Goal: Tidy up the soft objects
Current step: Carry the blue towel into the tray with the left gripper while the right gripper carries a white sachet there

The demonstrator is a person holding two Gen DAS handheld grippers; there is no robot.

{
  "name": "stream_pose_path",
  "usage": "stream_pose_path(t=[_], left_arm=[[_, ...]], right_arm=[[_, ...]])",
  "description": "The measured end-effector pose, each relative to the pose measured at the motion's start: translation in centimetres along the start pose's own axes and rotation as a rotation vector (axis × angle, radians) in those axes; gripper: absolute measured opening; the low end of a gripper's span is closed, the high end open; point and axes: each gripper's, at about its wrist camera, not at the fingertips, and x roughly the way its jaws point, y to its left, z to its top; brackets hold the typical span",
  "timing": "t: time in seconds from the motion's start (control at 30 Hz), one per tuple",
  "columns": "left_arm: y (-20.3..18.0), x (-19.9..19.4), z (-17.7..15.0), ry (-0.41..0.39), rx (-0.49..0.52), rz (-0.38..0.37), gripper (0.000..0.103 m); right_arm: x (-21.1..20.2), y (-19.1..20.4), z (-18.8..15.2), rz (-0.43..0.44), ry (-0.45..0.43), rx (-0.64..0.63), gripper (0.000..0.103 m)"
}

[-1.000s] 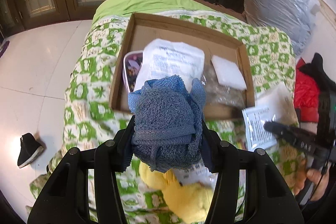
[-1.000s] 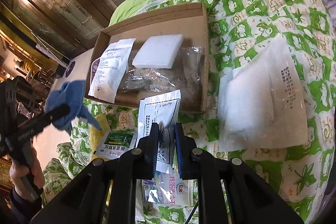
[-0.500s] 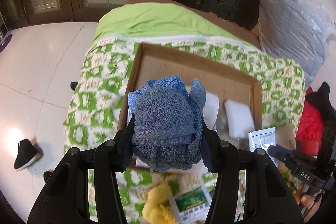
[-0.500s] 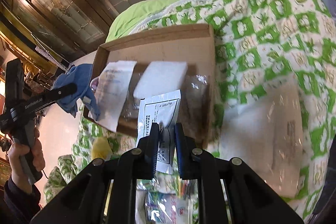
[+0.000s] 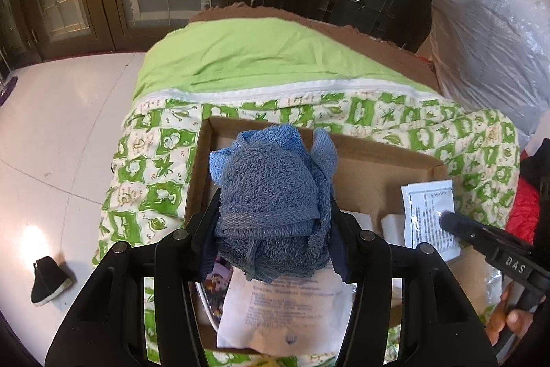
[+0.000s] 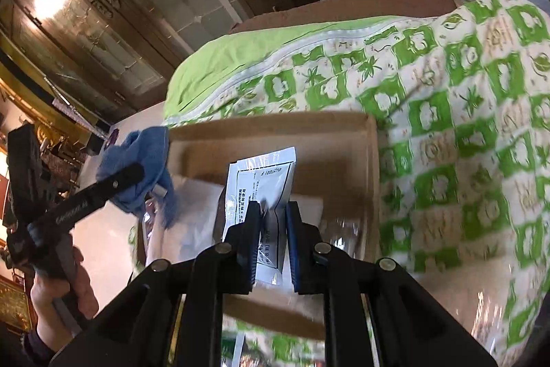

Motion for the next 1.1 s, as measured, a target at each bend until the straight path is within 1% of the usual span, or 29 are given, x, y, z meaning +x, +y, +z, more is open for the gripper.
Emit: stream_pose_path(t=[0.2,0.37,0.47,0.5,0.63,0.7,0.73,0.77,0.9,0.93,1.0,1.03,1.1], left_arm=[[1.3,2.2,-0.3,0.027,-0.021,0.013,0.053],[1.8,2.9,-0.2,0.038,-0.032,0.022,0.054],[1.9,2.7,-0.1,0.031,-0.037,0.011,0.061],[1.8,2.6,-0.1,0.029,-0.036,0.014,0.065],[1.7,1.8,-0.1,0.014,-0.023,0.028,0.072],[1.7,1.3,-0.2,0.009,-0.015,0.037,0.076],[1.7,1.0,-0.3,0.008,-0.012,0.038,0.078],[1.7,0.6,-0.4,0.004,-0.01,0.038,0.078],[1.9,-1.8,-1.2,-0.027,-0.013,0.027,0.078],[1.9,-2.6,-1.7,-0.033,-0.015,0.024,0.078],[2.0,-3.8,-2.9,-0.035,-0.018,0.034,0.078],[2.0,-4.7,-4.2,-0.039,-0.013,0.045,0.078],[1.9,-5.7,-6.4,-0.039,-0.003,0.054,0.078]], right_arm=[[2.7,-0.7,0.1,-0.017,0.028,0.022,0.013],[4.3,-1.0,0.7,-0.029,0.03,0.027,0.014],[4.7,-1.2,1.2,-0.047,0.016,0.024,0.015],[4.7,-1.3,1.3,-0.05,0.013,0.021,0.015],[4.0,-1.7,1.3,-0.05,-0.007,0.036,0.016],[3.2,-1.9,1.2,-0.054,-0.025,0.037,0.034],[2.8,-1.9,1.1,-0.052,-0.034,0.036,0.052],[2.4,-1.8,0.9,-0.05,-0.041,0.034,0.06],[0.6,-1.6,-0.5,-0.043,-0.059,0.025,0.061],[0.2,-1.5,-1.1,-0.043,-0.059,0.023,0.062],[-0.5,-1.5,-2.3,-0.039,-0.05,0.017,0.069],[-0.7,-1.4,-2.9,-0.037,-0.044,0.013,0.072],[-1.2,-1.5,-4.6,-0.029,-0.039,0.006,0.072]])
